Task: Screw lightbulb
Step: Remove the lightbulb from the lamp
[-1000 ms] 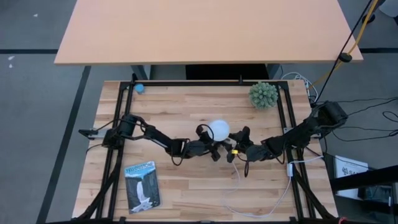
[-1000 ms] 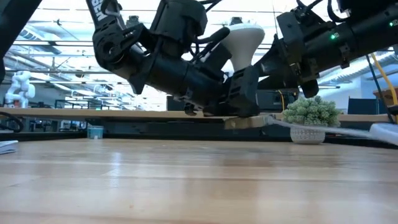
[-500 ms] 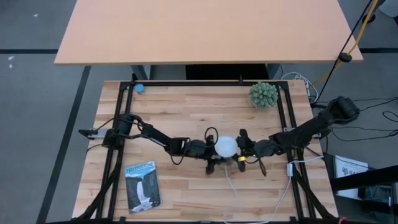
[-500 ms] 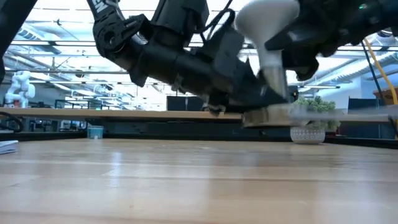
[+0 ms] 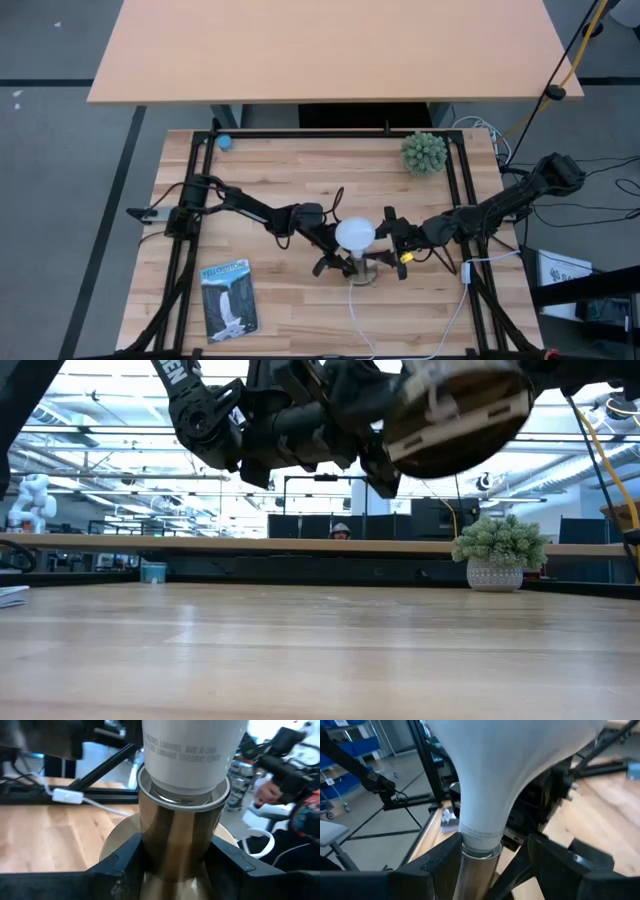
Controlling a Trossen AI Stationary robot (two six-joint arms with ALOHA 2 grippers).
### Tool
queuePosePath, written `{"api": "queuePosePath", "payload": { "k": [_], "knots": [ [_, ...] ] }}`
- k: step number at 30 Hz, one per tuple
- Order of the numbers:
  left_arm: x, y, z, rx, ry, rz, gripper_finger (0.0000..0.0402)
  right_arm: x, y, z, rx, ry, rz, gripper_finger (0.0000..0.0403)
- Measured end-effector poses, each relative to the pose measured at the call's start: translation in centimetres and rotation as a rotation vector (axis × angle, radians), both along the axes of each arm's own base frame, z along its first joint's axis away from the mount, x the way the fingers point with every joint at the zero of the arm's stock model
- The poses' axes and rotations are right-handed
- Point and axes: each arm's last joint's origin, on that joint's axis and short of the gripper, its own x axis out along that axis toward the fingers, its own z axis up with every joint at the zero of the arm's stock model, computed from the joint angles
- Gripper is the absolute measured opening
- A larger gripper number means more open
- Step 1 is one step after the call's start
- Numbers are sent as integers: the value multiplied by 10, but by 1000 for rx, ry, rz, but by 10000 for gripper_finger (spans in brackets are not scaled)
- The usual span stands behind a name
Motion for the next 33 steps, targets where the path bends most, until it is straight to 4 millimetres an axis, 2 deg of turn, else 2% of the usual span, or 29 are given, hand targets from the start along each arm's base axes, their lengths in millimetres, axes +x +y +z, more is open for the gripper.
{"api": "queuePosePath", "payload": {
  "k": [11,20,28,33],
  "knots": [
    [0,-1,4,-8,-39,-22,172,4,-8,4,108,-31,46,217],
    [2,5,3,-4,-30,76,172,14,-11,-3,179,-29,59,217],
    [2,7,1,-4,-5,79,178,15,-13,-2,134,-50,59,215],
    [2,7,1,-5,-5,74,177,15,-13,-4,127,-38,59,190]
  ]
}}
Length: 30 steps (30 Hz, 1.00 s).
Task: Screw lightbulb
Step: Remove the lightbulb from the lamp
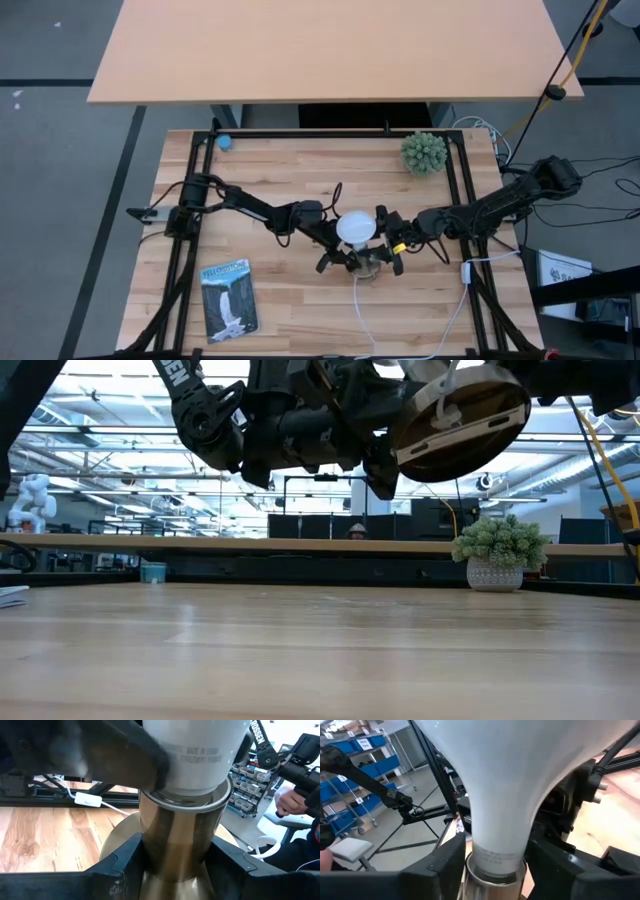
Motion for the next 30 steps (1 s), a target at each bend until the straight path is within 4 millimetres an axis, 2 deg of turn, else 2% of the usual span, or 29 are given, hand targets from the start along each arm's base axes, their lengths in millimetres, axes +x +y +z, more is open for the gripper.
{"api": "queuePosePath", "payload": {
  "k": [6,13,18,23,30],
  "knots": [
    [0,0,-2,6,18,-3,177,0,0,-1,5,8,4,147],
    [1,0,-2,8,21,42,177,0,0,-1,12,12,-13,157],
    [1,2,-7,18,71,110,177,-1,-1,-7,2,68,-56,133],
    [1,5,-14,40,148,235,177,-2,-3,-12,-28,114,-133,131],
    [1,13,-24,48,259,528,177,-7,-8,-25,-77,239,-344,136]
  ]
}}
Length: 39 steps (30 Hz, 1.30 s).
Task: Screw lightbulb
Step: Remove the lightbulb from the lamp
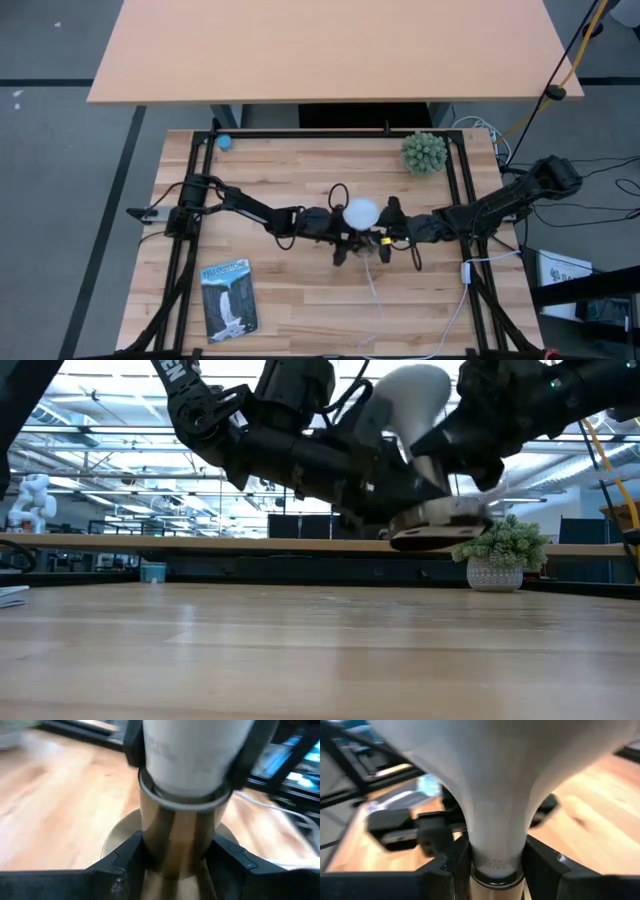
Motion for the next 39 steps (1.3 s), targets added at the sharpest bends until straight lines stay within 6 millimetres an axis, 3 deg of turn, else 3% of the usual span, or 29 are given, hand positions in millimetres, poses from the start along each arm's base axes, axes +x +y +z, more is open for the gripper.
{"api": "queuePosePath", "payload": {
  "k": [11,17,23,29,35,39],
  "knots": [
    [-2,-7,-2,107,10,326,177,4,4,-11,-84,-12,-244,133],
    [-4,-12,-4,163,28,380,176,15,7,-23,-115,-46,-294,132],
    [-4,-14,-7,132,47,200,176,12,11,-20,-119,-10,-151,132],
    [-2,-21,-3,109,-12,-188,176,-1,15,-3,-38,15,90,132],
    [-3,-22,18,-22,-223,-583,176,-4,21,21,46,-136,344,132],
    [-5,-20,32,-88,-342,-695,176,-2,22,33,25,-258,403,132]
  ]
}}
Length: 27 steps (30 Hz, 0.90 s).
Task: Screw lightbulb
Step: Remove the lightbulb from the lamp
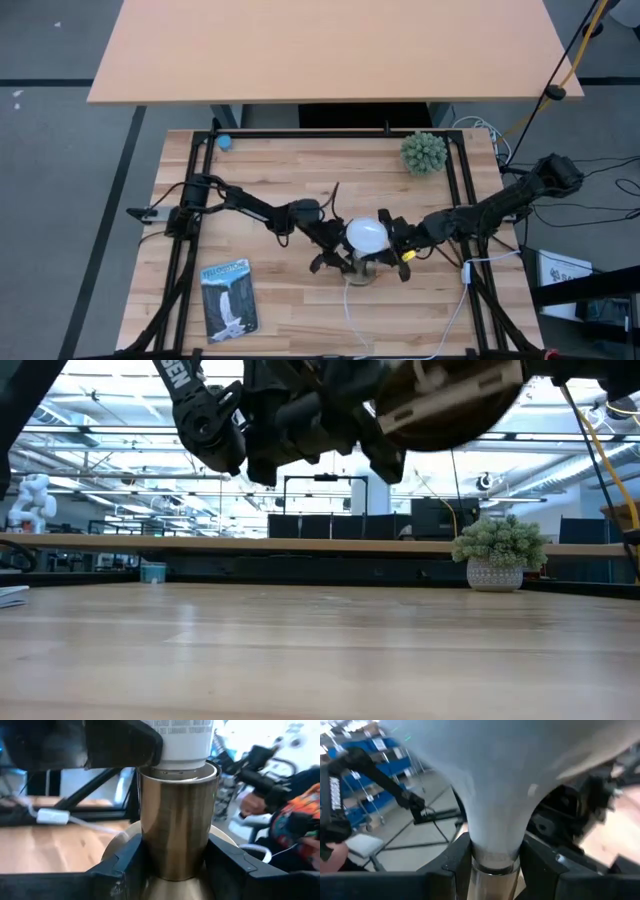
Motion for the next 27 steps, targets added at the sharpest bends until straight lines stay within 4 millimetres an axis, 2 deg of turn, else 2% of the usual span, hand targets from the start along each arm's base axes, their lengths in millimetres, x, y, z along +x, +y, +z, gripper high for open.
{"api": "queuePosePath", "payload": {
  "k": [6,10,13,16,27],
  "knots": [
    [-1,-1,6,-14,-43,-56,176,4,-9,8,-30,-109,42,131],
    [4,-3,18,-14,-76,-136,176,13,-17,14,-22,-150,107,131],
    [6,-5,25,-7,-100,-182,176,23,-20,19,-2,-152,164,131],
    [6,-1,25,-21,-88,-182,176,22,-23,21,7,-138,152,133],
    [8,10,25,-68,-16,-149,176,23,-36,22,60,-107,79,187]
  ]
}}
